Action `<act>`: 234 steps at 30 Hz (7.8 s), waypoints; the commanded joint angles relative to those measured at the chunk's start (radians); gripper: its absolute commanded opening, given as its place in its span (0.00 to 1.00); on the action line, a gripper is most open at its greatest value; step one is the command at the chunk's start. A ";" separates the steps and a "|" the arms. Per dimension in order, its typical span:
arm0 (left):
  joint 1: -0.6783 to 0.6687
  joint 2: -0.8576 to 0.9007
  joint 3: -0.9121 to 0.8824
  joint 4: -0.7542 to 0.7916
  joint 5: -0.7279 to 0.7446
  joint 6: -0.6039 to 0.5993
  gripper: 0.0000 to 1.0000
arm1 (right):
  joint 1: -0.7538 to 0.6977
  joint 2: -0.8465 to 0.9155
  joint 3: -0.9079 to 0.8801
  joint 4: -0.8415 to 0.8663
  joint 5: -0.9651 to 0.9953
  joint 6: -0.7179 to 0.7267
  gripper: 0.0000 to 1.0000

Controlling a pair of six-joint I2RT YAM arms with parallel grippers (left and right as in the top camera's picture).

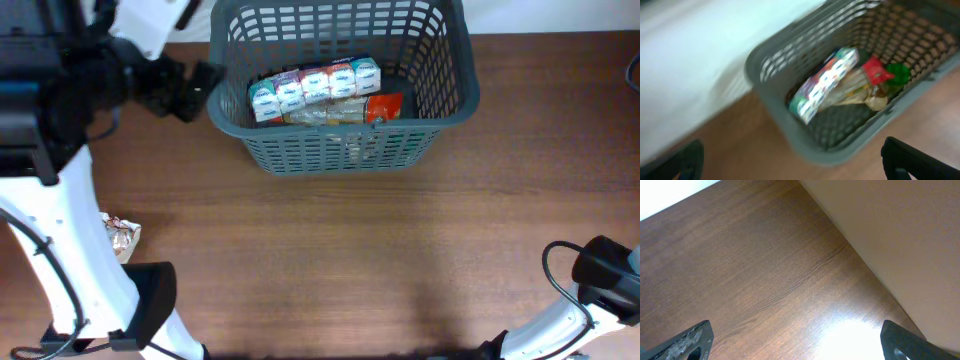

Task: Pack container
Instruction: 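Retract the left gripper leftward toward the mushroom bag, then lower the left gripper onto the dried mushroom bag and close it, then lift the mushroom bag and carry it right over the basket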

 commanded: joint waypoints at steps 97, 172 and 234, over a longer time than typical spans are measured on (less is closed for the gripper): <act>0.669 -0.219 -1.569 0.470 -0.488 0.209 0.99 | -0.003 0.003 -0.002 -0.006 -0.005 0.005 0.99; 0.672 -0.007 -1.749 0.863 -0.402 0.155 0.52 | -0.003 0.003 -0.002 -0.006 -0.006 0.005 0.99; -0.114 -0.037 -0.308 0.651 0.122 -0.192 0.02 | -0.003 0.003 -0.002 -0.006 -0.005 0.005 0.99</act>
